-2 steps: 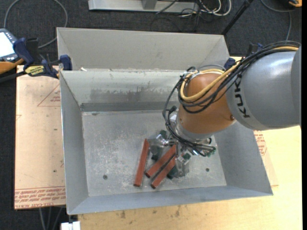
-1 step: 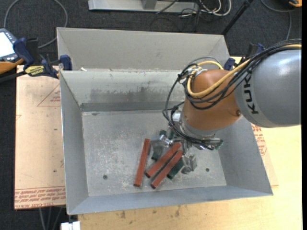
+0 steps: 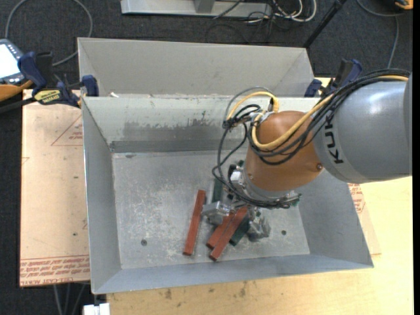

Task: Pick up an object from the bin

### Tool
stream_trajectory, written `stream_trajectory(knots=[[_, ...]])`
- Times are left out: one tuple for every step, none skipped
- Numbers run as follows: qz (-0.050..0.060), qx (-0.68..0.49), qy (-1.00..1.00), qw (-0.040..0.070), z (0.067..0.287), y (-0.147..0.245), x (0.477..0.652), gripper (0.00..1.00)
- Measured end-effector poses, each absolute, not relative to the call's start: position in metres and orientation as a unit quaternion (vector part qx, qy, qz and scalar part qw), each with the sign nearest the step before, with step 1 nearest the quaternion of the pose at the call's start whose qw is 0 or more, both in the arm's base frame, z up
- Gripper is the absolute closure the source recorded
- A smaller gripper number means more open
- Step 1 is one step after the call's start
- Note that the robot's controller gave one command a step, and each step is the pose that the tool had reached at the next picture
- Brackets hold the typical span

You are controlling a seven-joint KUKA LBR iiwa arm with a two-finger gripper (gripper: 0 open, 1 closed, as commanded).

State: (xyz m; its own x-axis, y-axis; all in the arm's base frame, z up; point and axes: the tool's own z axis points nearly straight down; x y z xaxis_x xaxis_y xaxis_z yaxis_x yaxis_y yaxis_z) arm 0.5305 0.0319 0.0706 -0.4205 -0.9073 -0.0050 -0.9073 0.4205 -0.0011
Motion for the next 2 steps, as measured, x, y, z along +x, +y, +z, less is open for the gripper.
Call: stream_trajectory(knots=[[0.001, -0.537, 0.843, 0.001, 0.0711, 0.0329, 0.531, 0.0], [0.0, -0.537, 0.844, 0.0, 0.0723, 0.0317, 0.5315, 1.0]])
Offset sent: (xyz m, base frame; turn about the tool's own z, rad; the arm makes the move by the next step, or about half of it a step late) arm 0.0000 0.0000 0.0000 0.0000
